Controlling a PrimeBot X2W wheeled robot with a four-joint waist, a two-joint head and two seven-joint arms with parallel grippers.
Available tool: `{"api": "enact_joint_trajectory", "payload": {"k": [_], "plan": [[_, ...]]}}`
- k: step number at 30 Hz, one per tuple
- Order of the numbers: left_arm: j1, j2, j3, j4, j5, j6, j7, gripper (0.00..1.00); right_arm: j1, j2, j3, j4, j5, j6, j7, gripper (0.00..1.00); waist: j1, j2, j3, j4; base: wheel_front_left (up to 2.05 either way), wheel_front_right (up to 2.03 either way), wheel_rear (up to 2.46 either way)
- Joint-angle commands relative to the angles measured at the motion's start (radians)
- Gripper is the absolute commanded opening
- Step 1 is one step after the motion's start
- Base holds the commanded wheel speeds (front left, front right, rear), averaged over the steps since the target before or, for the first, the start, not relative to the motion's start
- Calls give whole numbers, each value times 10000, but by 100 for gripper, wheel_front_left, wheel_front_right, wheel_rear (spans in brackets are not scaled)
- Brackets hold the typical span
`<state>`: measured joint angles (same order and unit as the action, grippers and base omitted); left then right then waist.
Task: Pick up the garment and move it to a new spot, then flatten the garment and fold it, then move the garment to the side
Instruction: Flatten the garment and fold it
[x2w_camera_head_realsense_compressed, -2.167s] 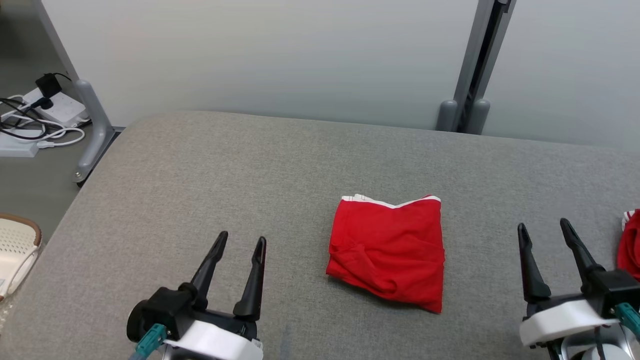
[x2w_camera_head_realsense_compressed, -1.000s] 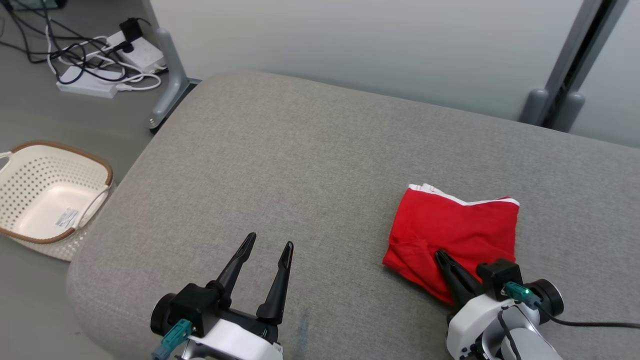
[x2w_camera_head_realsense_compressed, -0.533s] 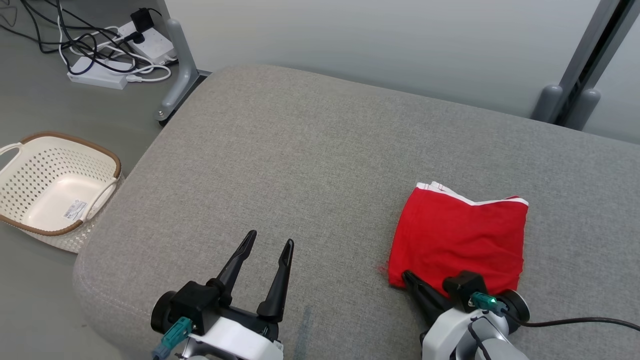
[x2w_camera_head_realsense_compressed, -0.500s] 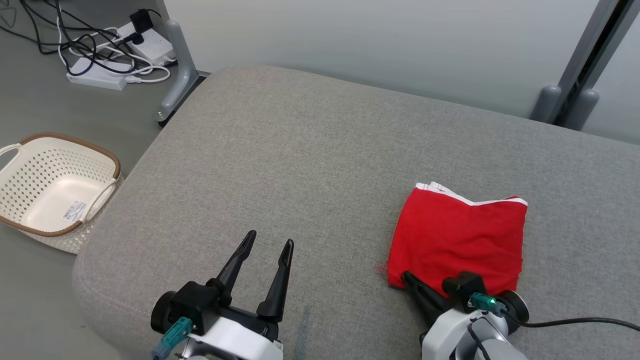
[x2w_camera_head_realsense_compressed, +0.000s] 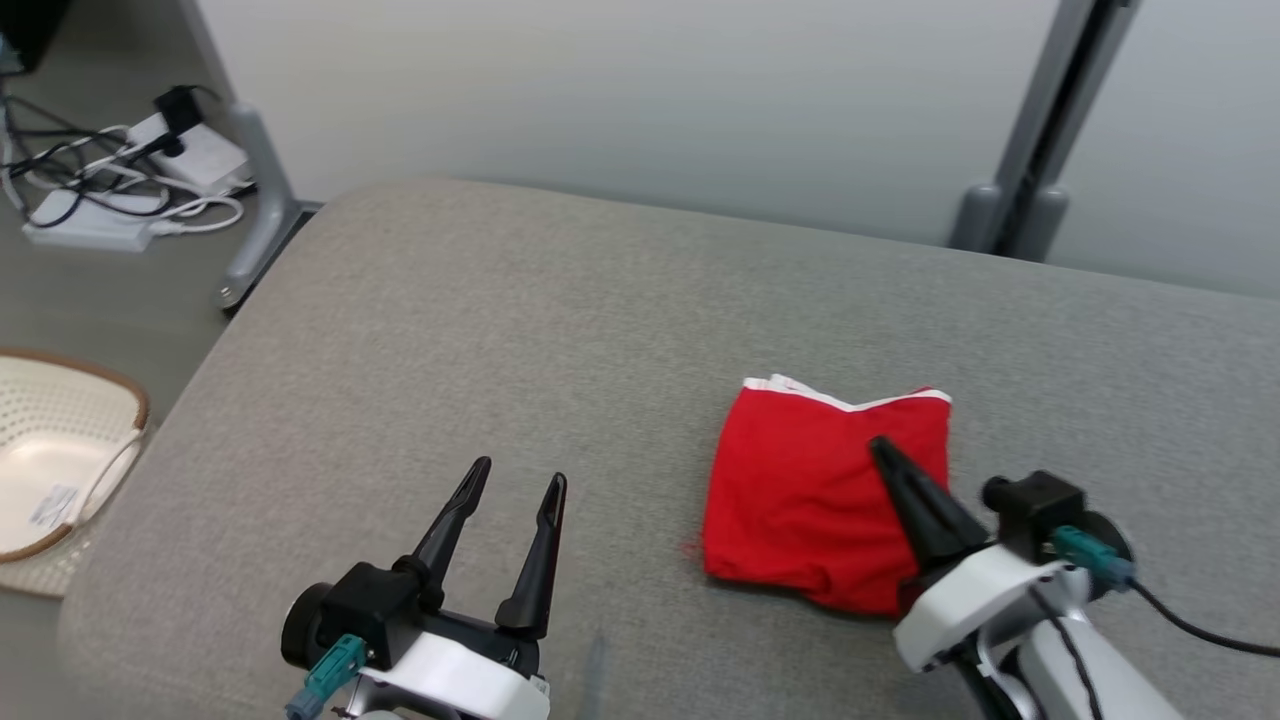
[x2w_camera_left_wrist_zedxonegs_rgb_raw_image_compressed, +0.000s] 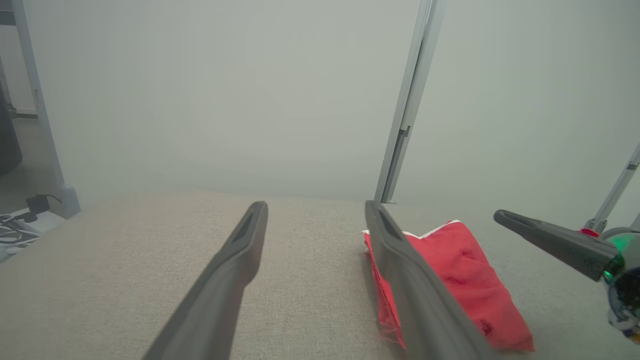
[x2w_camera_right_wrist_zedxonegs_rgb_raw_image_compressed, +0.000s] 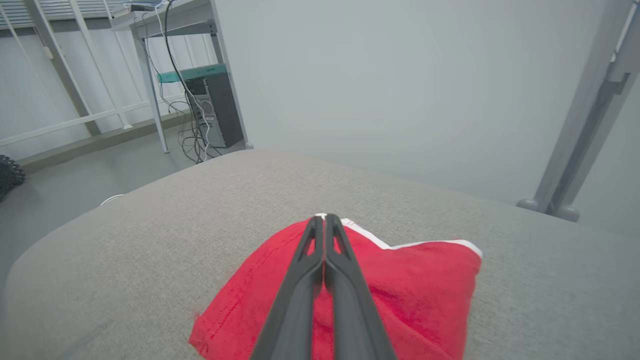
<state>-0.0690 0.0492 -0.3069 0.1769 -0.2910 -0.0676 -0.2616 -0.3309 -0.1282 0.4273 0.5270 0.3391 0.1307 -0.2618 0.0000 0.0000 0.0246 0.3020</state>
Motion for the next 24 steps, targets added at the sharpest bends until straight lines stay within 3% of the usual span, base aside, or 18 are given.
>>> {"api": "enact_joint_trajectory", "payload": {"k": [1, 12, 24], "plan": [[39, 39, 88, -37, 62, 39, -40, 100, 220, -149, -390, -294, -223, -1, -40, 0, 0, 0, -180, -426, 0, 0, 0], [106, 40, 793, 80, 207, 99, -40, 100, 1137, -128, -3082, -2112, -1771, -1, -21, 0, 0, 0, -305, -1710, 0, 0, 0], [392, 42, 1185, 441, 1, 59, -40, 100, 2308, 561, -4643, -2799, -2301, -1, -21, 0, 0, 0, -268, -2054, 0, 0, 0]]}}
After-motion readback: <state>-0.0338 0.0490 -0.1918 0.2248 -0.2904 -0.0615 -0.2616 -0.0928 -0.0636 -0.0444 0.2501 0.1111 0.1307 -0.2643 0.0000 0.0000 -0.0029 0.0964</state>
